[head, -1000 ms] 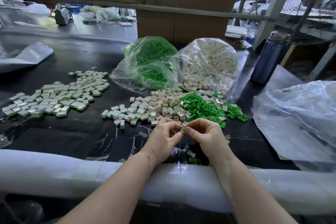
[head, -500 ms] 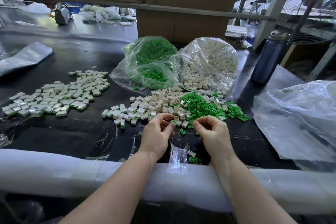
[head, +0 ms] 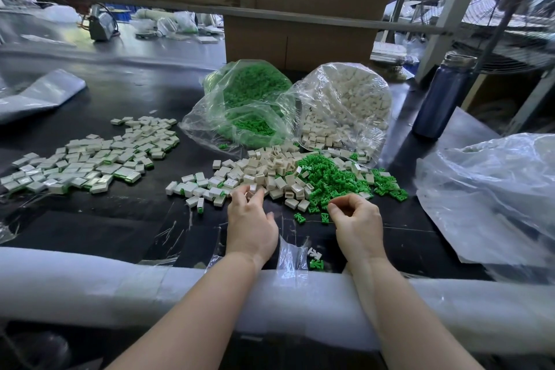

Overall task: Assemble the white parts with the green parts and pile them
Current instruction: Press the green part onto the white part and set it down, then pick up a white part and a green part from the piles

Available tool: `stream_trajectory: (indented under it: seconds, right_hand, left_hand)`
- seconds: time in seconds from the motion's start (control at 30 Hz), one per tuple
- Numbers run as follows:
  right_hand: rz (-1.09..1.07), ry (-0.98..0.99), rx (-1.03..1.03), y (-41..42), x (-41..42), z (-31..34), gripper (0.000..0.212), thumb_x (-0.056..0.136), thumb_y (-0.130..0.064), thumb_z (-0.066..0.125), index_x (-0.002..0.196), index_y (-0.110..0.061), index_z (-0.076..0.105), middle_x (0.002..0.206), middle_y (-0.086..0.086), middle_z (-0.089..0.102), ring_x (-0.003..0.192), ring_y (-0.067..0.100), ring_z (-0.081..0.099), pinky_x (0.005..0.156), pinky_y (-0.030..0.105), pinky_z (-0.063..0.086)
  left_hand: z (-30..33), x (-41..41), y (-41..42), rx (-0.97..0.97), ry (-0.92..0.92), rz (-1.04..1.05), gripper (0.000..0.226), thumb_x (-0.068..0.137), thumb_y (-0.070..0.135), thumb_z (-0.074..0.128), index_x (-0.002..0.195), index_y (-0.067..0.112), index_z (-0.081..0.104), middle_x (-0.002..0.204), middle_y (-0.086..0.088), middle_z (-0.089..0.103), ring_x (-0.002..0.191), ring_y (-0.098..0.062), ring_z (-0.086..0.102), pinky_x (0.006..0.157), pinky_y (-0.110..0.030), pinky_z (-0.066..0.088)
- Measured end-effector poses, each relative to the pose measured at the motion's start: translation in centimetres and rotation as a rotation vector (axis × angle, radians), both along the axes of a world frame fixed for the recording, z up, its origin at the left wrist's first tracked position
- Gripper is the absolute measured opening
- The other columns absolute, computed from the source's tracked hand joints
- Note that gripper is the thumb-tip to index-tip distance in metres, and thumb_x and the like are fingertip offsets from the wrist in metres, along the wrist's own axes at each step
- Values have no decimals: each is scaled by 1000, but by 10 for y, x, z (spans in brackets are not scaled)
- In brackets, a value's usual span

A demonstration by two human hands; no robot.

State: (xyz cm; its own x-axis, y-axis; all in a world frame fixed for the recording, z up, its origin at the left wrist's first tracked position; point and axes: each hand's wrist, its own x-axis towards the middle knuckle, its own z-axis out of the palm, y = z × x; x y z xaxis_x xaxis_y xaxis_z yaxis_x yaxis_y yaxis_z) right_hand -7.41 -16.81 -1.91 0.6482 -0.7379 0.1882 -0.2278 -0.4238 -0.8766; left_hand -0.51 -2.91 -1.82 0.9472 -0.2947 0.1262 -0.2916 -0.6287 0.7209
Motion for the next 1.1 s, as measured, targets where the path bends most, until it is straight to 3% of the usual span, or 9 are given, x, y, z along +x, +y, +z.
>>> stream_trajectory:
  seconds: [0.13,0.3,0.47,0.67,0.8,0.93,1.1]
  right_hand:
    - [17,30,-1,0,0,0,10,85,-12,65,76,-17,66,76,5,65,75,21,59,77,36,50]
    - [89,100,-102,3,1,-1,8,86,-13,64,81,-19,67,84,1,60,78,17,53,70,25,39]
    - [212,187,-222,9,0,1,11,86,-17,65,94,-23,71,93,-5,51,98,18,51,91,28,41]
    - [303,301,-385,14,0,1,26,89,-27,61,114,-30,67,103,-4,49,109,15,43,99,26,33]
    - [295,327,-410,15,1,2,25,87,-32,63,111,-29,69,110,-1,52,111,16,43,100,28,33]
    - [274,276,-381,15,-1,2,18,83,-30,69,99,-26,73,96,-6,50,106,15,46,96,25,36]
    - [271,280,-387,15,-2,3,18,80,-29,71,98,-25,73,93,-8,48,104,14,46,94,24,37]
  left_hand:
    - [-1,-1,-1,70,-51,-12,50,93,14,49,141,9,35,149,-6,18,140,-22,11,115,-29,12]
    - [-5,-3,-3,177,-193,-117,44,93,15,46,137,21,42,139,4,32,132,-15,15,110,-30,12]
    - [-10,-4,-6,303,-249,-262,49,94,18,38,141,33,34,147,19,28,135,-9,8,104,-29,2]
    - [-13,-3,-8,363,-253,-300,46,95,24,36,139,38,35,148,24,28,137,-10,12,100,-28,-2]
    - [-11,-4,-7,331,-271,-287,40,96,27,38,135,35,43,143,22,36,132,-7,21,99,-27,3]
    - [-8,-5,-6,304,-286,-258,35,95,28,41,129,32,49,130,14,46,124,-11,30,96,-27,12]
    - [-8,-5,-7,318,-248,-304,48,96,23,39,142,33,32,147,10,25,134,-12,15,108,-30,13]
